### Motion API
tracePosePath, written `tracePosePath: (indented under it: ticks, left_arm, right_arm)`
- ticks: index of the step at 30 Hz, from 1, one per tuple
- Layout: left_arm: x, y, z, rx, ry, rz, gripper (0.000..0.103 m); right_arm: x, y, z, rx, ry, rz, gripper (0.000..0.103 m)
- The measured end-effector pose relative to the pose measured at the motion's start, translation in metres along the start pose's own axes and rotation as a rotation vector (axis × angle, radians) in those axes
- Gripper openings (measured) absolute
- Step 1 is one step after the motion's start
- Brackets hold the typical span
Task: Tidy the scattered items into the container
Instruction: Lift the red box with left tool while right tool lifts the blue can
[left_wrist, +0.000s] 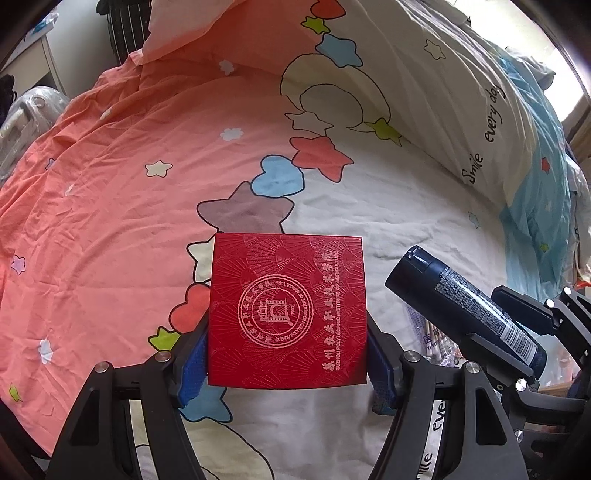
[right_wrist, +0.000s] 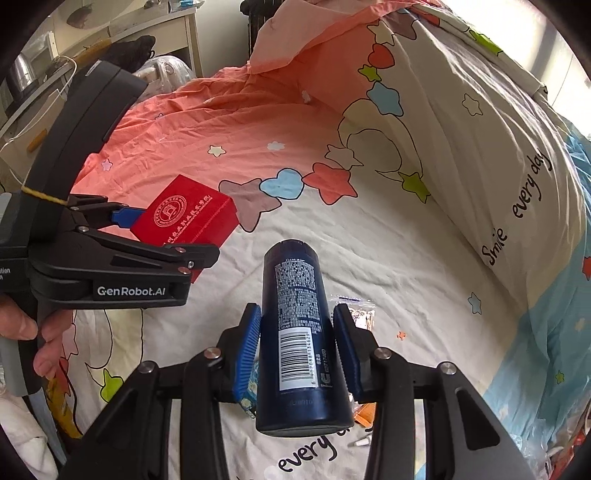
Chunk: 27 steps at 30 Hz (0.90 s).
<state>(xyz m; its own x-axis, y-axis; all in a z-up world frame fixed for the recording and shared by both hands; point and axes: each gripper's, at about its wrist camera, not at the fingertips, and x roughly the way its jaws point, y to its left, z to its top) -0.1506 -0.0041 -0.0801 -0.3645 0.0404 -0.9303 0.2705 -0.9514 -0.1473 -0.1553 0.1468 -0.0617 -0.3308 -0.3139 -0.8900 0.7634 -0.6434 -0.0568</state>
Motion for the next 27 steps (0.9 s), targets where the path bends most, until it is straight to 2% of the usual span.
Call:
tracePosePath:
  ticks: [9,11,12,16,17,18,20,22,23,26,27]
  left_arm:
    - [-0.024,-0.015,-0.008,0.051,-0.019,-0.012,0.073]
    - [-0.029,-0.019,-0.009,0.064,-0.026,-0.017,0.073]
    - [-0.031,-0.021,-0.010,0.071,-0.030,-0.019,0.073]
    - [-0.040,-0.029,-0.015,0.092,-0.040,-0.034,0.073]
    - [-0.042,-0.031,-0.016,0.099,-0.041,-0.037,0.073]
    - [-0.043,-0.032,-0.017,0.104,-0.044,-0.039,0.073]
    - [-0.045,-0.032,-0.018,0.104,-0.047,-0.040,0.073]
    - [-0.044,-0.032,-0.019,0.110,-0.042,-0.042,0.073]
    - [-0.044,-0.032,-0.020,0.115,-0.040,-0.039,0.073]
    - [-0.039,-0.030,-0.022,0.117,-0.030,-0.032,0.073]
    - [-0.037,-0.030,-0.022,0.119,-0.026,-0.031,0.073]
  right_arm:
    - [-0.033,-0.001,-0.017,0.042,-0.025,-0.046,0.034]
    - [-0.041,-0.002,-0.020,0.052,-0.039,-0.057,0.024]
    - [-0.045,-0.002,-0.022,0.058,-0.042,-0.060,0.000]
    - [-0.057,0.001,-0.027,0.048,-0.053,-0.105,0.000]
    - [-0.058,0.000,-0.028,0.062,-0.049,-0.090,0.000]
    - [-0.055,-0.002,-0.030,0.070,-0.019,-0.052,0.000]
    - [-0.049,0.003,-0.034,0.038,0.011,-0.097,0.000]
    - [-0.040,0.003,-0.039,0.043,0.044,-0.070,0.000]
    - [-0.034,0.002,-0.042,0.045,0.056,-0.087,0.001]
    - [-0.007,-0.013,-0.058,0.100,0.137,-0.091,0.015]
    - [-0.002,-0.016,-0.063,0.100,0.149,-0.110,0.028]
